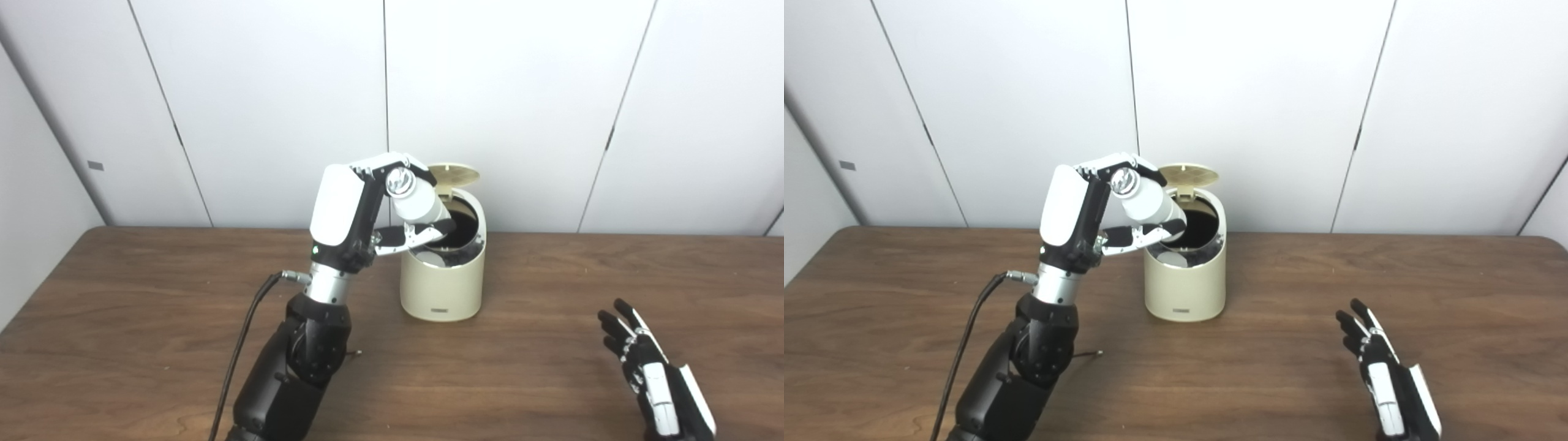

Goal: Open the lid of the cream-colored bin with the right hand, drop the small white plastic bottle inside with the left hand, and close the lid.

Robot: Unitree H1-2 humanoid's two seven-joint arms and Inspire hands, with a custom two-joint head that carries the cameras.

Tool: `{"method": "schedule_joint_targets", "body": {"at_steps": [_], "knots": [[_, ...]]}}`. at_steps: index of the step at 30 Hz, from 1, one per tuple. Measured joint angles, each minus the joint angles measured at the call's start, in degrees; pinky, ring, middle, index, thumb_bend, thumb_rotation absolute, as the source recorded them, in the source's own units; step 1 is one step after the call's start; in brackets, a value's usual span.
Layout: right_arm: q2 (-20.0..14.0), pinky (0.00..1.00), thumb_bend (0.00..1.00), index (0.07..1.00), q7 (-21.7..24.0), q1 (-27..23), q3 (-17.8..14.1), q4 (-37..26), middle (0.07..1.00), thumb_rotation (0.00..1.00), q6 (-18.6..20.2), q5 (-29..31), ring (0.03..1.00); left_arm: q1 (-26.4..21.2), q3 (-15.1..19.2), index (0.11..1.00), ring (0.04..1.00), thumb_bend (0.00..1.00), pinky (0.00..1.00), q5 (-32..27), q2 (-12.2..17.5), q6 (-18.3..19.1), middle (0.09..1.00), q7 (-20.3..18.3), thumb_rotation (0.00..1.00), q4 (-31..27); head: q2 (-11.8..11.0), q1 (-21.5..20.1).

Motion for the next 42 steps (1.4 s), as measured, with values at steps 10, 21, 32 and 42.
{"method": "schedule_joint_targets", "body": {"at_steps": [10,21,32,42], "knots": [[0.13,0.93,0.58,0.927,-0.64,-0.20,0.11,0.06,0.904,0.99,-0.01,-0.28,0.936,-2.88,-2.44,0.498,0.414,0.47,0.32,4.06,0.56,-3.31,0.539,8.13,0.00,9.11,0.09,-0.26],[0.09,0.92,0.58,0.908,-0.68,-0.24,0.67,0.09,0.895,1.00,-0.90,-2.07,0.928,-5.74,-7.42,0.489,0.431,0.47,0.33,4.63,3.10,-3.74,0.535,15.26,0.00,15.34,0.00,-0.26],[0.14,0.91,0.58,0.908,-0.67,-0.25,0.68,0.08,0.889,1.00,-1.02,-2.27,0.925,-6.61,-10.62,0.469,0.428,0.47,0.33,4.09,4.10,-3.76,0.535,16.92,0.00,17.92,0.17,-0.26],[0.37,0.92,0.59,0.912,-0.70,-0.30,0.47,0.08,0.889,0.98,-1.07,-2.04,0.930,-6.57,-10.44,0.480,0.446,0.48,0.36,3.64,4.20,-3.72,0.523,15.49,0.00,18.29,0.44,-0.18]]}}
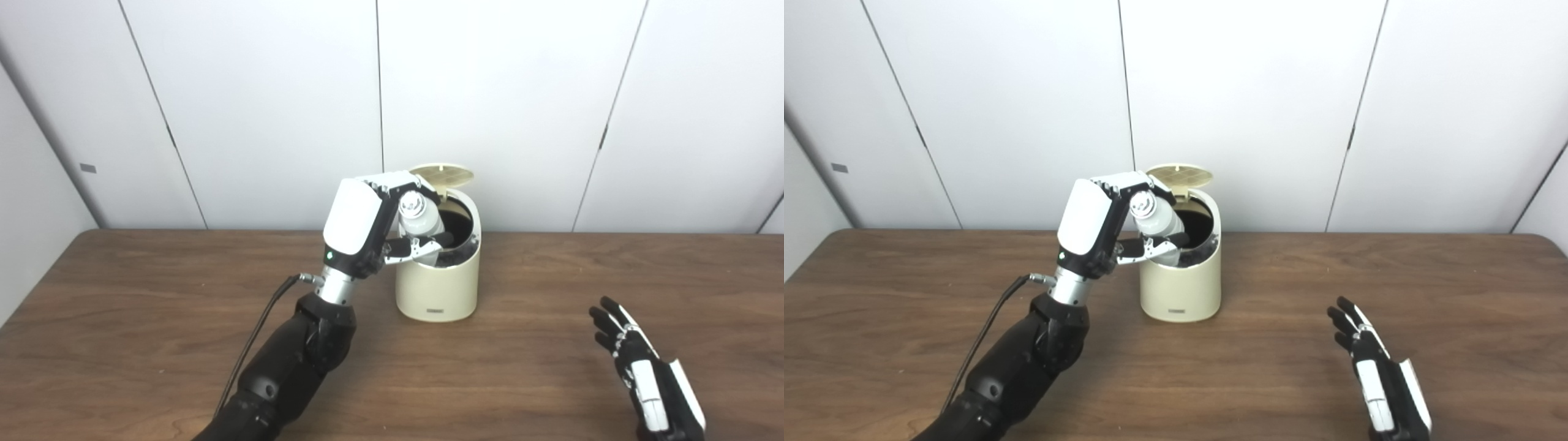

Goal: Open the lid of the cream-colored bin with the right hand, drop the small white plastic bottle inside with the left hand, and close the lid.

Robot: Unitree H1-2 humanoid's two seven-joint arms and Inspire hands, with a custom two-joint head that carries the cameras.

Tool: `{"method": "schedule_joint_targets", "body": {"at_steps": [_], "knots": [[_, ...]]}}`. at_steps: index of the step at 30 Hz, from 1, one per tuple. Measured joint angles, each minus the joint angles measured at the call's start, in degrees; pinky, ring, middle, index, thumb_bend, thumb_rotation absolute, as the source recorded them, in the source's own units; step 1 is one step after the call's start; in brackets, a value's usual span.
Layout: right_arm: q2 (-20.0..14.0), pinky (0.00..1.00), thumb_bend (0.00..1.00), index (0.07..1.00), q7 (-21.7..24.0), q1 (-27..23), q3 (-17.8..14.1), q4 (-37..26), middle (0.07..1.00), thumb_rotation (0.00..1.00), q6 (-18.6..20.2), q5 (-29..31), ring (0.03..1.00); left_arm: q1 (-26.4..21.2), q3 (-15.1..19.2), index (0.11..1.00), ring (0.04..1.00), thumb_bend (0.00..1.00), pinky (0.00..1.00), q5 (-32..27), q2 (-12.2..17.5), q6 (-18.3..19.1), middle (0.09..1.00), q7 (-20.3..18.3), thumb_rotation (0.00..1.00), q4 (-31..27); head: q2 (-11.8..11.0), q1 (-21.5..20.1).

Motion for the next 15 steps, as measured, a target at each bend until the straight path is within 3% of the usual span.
{"method": "schedule_joint_targets", "body": {"at_steps": [3,4,5,6,7,15], "knots": [[0.08,0.91,0.59,0.911,0.00,-0.02,-0.10,0.00,0.886,1.00,0.00,0.40,0.925,0.12,1.01,0.489,0.473,0.51,0.43,-0.01,-0.17,1.29,0.507,-2.66,0.00,-0.79,0.09,-0.09],[0.08,0.91,0.59,0.911,-0.01,-0.02,-0.09,0.00,0.886,1.00,0.00,0.38,0.925,0.16,1.31,0.505,0.489,0.61,0.44,-0.06,-0.27,2.12,0.519,-3.78,0.00,-1.35,0.09,-0.09],[0.08,0.91,0.59,0.910,-0.01,-0.03,-0.08,0.00,0.887,1.00,0.00,0.35,0.926,0.27,1.52,0.539,0.500,0.80,0.44,-0.12,-0.33,2.82,0.549,-4.96,0.00,-2.21,0.17,-0.17],[0.08,0.91,0.59,0.910,-0.01,-0.03,-0.08,0.00,0.888,1.00,0.00,0.35,0.928,0.43,1.73,0.566,0.508,0.92,0.45,-0.19,-0.37,3.44,0.574,-6.03,0.03,-3.01,0.18,-0.09],[0.08,0.92,0.58,0.910,-0.01,-0.03,-0.08,0.00,0.888,1.00,0.00,0.35,0.929,0.61,1.90,0.578,0.515,0.96,0.45,-0.19,-0.36,4.26,0.585,-7.05,0.05,-3.74,0.18,0.09],[0.08,0.92,0.58,0.913,-0.01,-0.04,-0.14,0.03,0.879,0.99,0.01,0.50,0.925,2.27,2.98,0.612,0.567,1.00,0.51,-0.55,-0.21,7.75,0.618,-13.18,0.15,-5.96,0.26,0.18]]}}
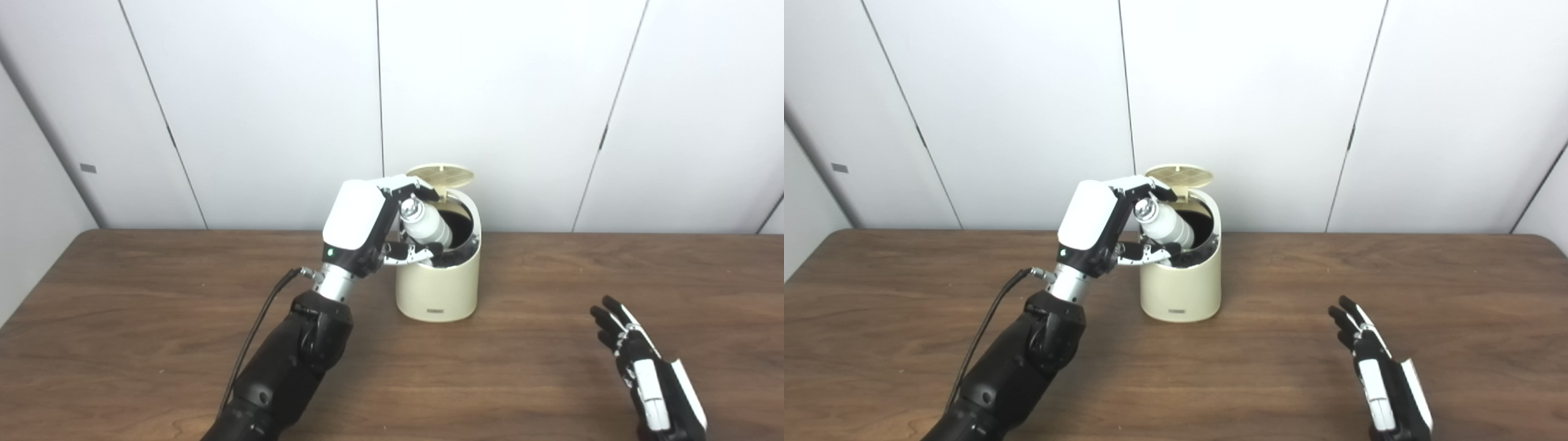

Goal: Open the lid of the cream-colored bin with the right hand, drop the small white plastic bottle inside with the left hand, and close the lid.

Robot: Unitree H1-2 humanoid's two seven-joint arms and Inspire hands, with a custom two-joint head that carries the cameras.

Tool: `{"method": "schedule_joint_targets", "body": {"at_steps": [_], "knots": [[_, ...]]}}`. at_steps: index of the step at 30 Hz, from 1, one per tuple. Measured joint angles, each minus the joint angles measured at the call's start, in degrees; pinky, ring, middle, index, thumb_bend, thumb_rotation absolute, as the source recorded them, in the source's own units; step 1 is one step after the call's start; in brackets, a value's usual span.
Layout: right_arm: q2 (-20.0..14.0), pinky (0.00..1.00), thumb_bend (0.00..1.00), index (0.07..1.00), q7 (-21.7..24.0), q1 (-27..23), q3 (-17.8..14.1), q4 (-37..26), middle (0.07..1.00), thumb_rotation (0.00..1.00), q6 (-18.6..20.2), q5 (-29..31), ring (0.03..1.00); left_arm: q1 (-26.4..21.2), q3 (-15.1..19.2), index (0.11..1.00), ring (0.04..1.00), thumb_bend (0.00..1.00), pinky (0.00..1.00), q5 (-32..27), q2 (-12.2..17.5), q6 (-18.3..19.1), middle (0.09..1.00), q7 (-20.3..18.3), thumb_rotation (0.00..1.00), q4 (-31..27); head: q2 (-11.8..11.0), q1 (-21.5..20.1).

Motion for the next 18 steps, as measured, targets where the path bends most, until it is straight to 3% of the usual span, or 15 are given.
{"method": "schedule_joint_targets", "body": {"at_steps": [8,14,18], "knots": [[-0.04,0.92,0.58,0.905,0.03,-0.08,0.03,0.14,0.874,1.00,-0.08,0.03,0.923,0.24,0.82,0.613,0.544,1.00,0.50,-1.43,-0.09,0.08,0.622,-1.99,0.18,-0.76,0.17,0.44],[-0.06,0.92,0.56,0.904,0.06,-0.11,0.02,0.18,0.874,1.00,-0.10,0.09,0.922,0.72,1.57,0.569,0.492,1.00,0.43,-1.35,-0.34,-1.41,0.578,-0.36,0.15,-1.38,0.35,0.70],[-0.08,0.93,0.58,0.909,0.06,-0.14,0.01,0.25,0.874,1.00,-0.22,0.13,0.925,2.05,3.33,0.565,0.459,1.00,0.40,-3.73,-0.96,-2.84,0.557,0.07,0.12,-4.96,0.53,0.88]]}}
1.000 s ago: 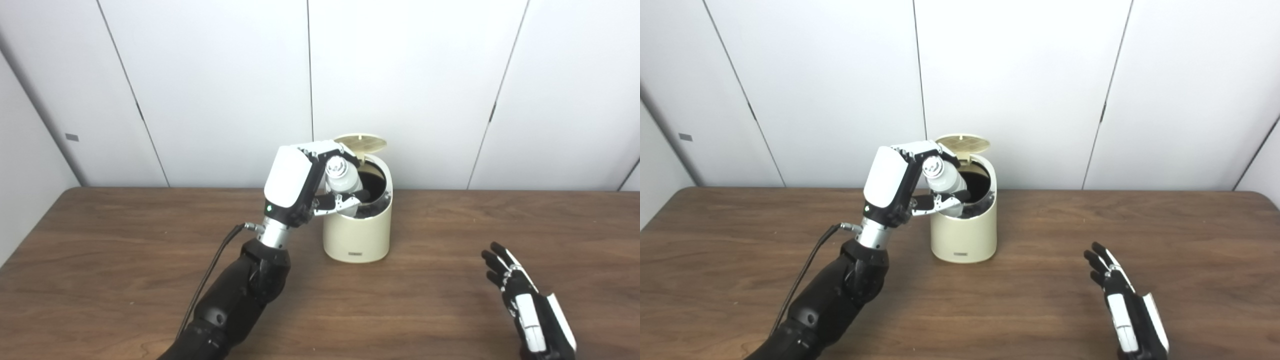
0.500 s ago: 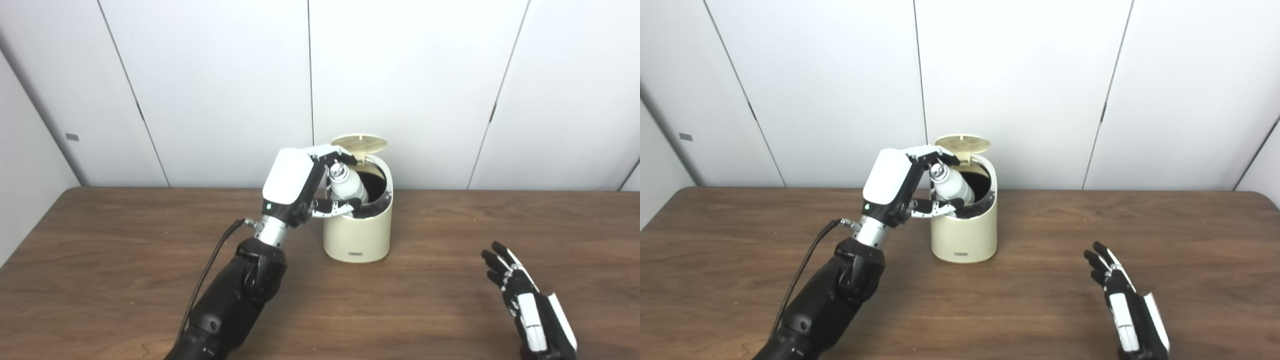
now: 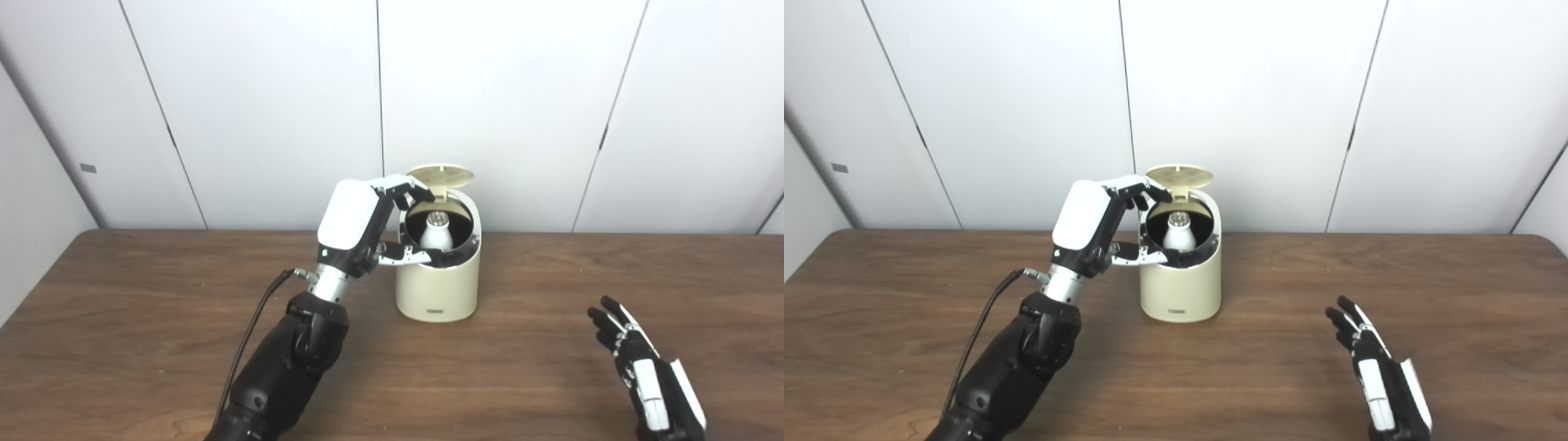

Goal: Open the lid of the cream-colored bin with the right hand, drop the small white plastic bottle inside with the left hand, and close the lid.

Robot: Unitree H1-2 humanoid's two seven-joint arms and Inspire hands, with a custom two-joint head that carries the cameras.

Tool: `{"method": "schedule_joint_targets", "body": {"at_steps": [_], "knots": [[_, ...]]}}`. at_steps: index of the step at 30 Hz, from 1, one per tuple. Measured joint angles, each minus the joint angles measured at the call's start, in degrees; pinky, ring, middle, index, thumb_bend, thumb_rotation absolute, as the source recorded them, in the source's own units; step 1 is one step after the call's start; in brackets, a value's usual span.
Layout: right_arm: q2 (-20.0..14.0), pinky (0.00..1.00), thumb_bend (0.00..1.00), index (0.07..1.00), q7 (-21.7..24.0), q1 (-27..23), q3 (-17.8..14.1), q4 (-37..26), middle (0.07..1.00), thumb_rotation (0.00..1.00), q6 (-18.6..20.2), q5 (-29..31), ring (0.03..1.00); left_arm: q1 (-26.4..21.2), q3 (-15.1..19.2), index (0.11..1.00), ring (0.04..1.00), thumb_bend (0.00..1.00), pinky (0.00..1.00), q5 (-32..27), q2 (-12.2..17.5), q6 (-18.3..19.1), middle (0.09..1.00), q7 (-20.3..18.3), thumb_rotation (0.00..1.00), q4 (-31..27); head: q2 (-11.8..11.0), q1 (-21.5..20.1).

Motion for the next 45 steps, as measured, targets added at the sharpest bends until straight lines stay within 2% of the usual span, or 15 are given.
{"method": "schedule_joint_targets", "body": {"at_steps": [6,10,12,16,18,20,22,24,27,30,33,38,43,45], "knots": [[-0.01,0.91,0.56,0.911,-0.05,-0.08,0.00,0.10,0.868,1.00,-0.01,0.03,0.915,3.46,4.14,0.551,0.403,0.96,0.35,-5.19,-0.34,0.14,0.516,-2.53,0.06,-7.49,0.09,0.18],[-0.12,0.93,0.55,0.912,0.03,-0.11,-0.01,0.26,0.873,1.00,-0.20,0.10,0.921,6.90,7.00,0.558,0.436,0.81,0.38,-12.54,-0.44,3.18,0.548,-7.57,0.07,-13.08,0.26,0.26],[-0.13,0.93,0.55,0.914,0.14,-0.11,-0.15,0.28,0.875,0.99,-0.20,0.87,0.923,9.19,7.69,0.577,0.480,0.75,0.40,-15.42,-0.39,5.82,0.582,-11.12,0.16,-16.64,0.44,0.44],[-0.17,0.92,0.54,0.910,0.37,-0.21,-0.36,0.34,0.893,0.99,-0.21,2.62,0.927,14.35,8.84,0.624,0.577,0.61,0.47,-20.07,-0.62,12.12,0.631,-17.01,0.41,-24.02,0.88,0.27],[-0.35,0.91,0.53,0.908,0.40,-0.21,-0.13,0.31,0.896,0.99,-0.22,2.20,0.929,16.68,9.68,0.649,0.559,0.55,0.49,-22.06,-0.66,14.74,0.636,-19.04,0.56,-26.15,0.97,0.09],[-0.80,0.91,0.53,0.910,0.43,-0.18,0.31,0.18,0.897,0.98,-0.23,1.43,0.927,18.97,11.17,0.673,0.558,0.50,0.49,-24.66,-0.71,17.76,0.640,-20.81,0.64,-28.14,1.06,0.00],[-1.19,0.90,0.55,0.897,0.46,-0.05,0.65,-0.20,0.888,0.94,-0.20,0.63,0.915,21.52,12.79,0.727,0.604,0.50,0.53,-28.31,-0.69,20.48,0.682,-22.79,0.76,-30.76,1.32,-0.09],[-1.60,0.90,0.57,0.893,0.46,0.09,0.81,-0.75,0.893,0.91,-0.09,0.01,0.916,23.63,13.54,0.827,0.713,0.53,0.64,-31.32,-0.28,23.67,0.784,-25.07,0.89,-33.04,1.76,-0.09],[-1.95,0.88,0.56,0.889,0.04,0.09,1.36,-1.15,0.895,0.95,-0.04,-3.27,0.907,26.75,13.74,0.960,0.858,0.56,0.79,-35.33,1.45,27.59,0.920,-29.24,0.98,-35.06,1.93,0.00],[-2.37,0.89,0.59,0.885,0.01,-0.30,1.73,-1.35,0.908,0.94,1.12,-5.36,0.926,29.56,14.57,0.996,0.958,0.57,0.90,-38.75,2.16,28.66,0.990,-31.49,1.00,-35.34,2.11,0.09],[-2.93,0.85,0.59,0.887,0.01,-1.27,2.05,-2.92,0.913,0.99,3.46,-7.57,0.917,32.48,15.06,1.000,0.995,0.57,0.97,-40.04,1.60,28.87,0.999,-31.57,1.00,-35.61,2.29,0.09],[-5.70,0.82,0.61,0.874,0.20,-7.43,3.55,-4.88,0.901,1.00,5.36,-12.73,0.899,35.77,15.59,1.000,1.000,0.57,1.00,-40.92,-1.55,28.79,1.000,-31.15,1.00,-35.60,2.64,-0.09],[-6.27,0.82,0.54,0.870,1.14,-14.79,5.75,-7.36,0.896,1.00,10.97,-17.42,0.880,36.52,16.55,1.000,1.000,0.59,1.00,-41.78,-4.12,27.78,1.000,-30.04,1.00,-32.45,2.90,-0.61],[-6.23,0.86,0.58,0.875,1.50,-17.30,6.33,-7.65,0.909,0.99,13.36,-18.53,0.905,37.10,16.74,1.000,1.000,0.57,1.00,-41.84,-5.08,26.76,1.000,-29.15,1.00,-31.24,3.08,-0.70]]}}
